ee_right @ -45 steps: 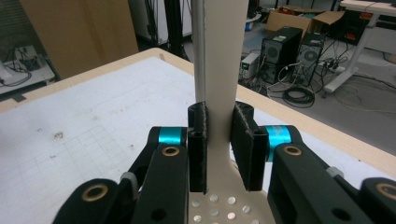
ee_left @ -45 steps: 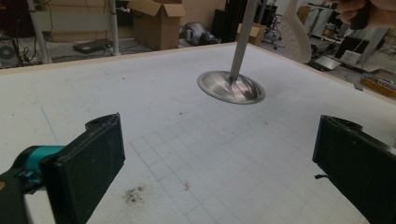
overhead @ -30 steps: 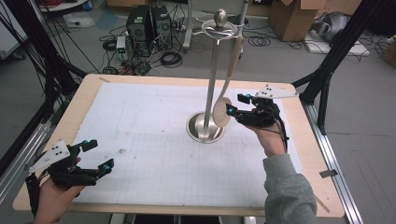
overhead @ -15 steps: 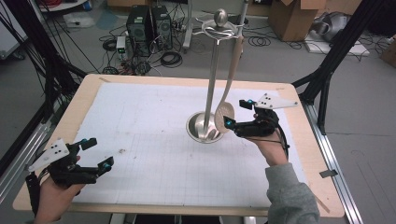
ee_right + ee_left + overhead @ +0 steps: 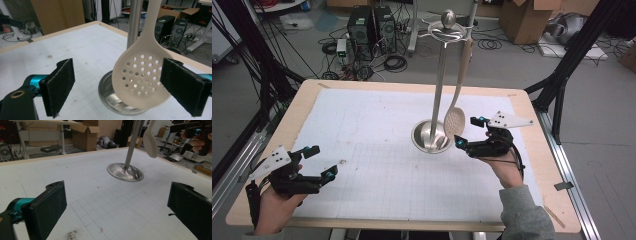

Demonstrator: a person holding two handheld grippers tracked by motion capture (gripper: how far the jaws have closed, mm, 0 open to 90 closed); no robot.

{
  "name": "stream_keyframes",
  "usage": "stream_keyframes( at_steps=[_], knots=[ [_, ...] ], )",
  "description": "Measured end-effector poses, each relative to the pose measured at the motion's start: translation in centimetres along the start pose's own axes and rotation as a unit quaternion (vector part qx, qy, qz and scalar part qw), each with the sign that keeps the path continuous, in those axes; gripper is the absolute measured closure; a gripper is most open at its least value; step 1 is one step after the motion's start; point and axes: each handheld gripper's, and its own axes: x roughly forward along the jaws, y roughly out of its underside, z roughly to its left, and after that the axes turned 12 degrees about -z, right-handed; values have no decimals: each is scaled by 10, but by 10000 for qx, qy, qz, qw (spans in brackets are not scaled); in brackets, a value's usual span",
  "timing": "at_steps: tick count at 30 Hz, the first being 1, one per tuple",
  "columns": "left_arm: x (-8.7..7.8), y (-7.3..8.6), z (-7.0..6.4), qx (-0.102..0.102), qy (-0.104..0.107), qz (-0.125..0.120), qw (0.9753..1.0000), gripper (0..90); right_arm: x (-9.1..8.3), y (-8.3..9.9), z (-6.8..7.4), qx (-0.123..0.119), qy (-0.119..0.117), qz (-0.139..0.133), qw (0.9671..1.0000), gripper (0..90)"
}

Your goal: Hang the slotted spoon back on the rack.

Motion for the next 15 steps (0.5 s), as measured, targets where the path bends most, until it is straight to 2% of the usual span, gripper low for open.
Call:
stream_keyframes(
  at_steps=[7, 15],
  knots=[
    [7, 2, 1, -10, 31, -20, 10000, 27, -13, 10, 1, 89, 33, -77, 9999, 114],
    [11, 3, 3, -40, 21, -36, 10000, 27, -30, 20, 1, 69, 125, -199, 9997, 111]
  ],
)
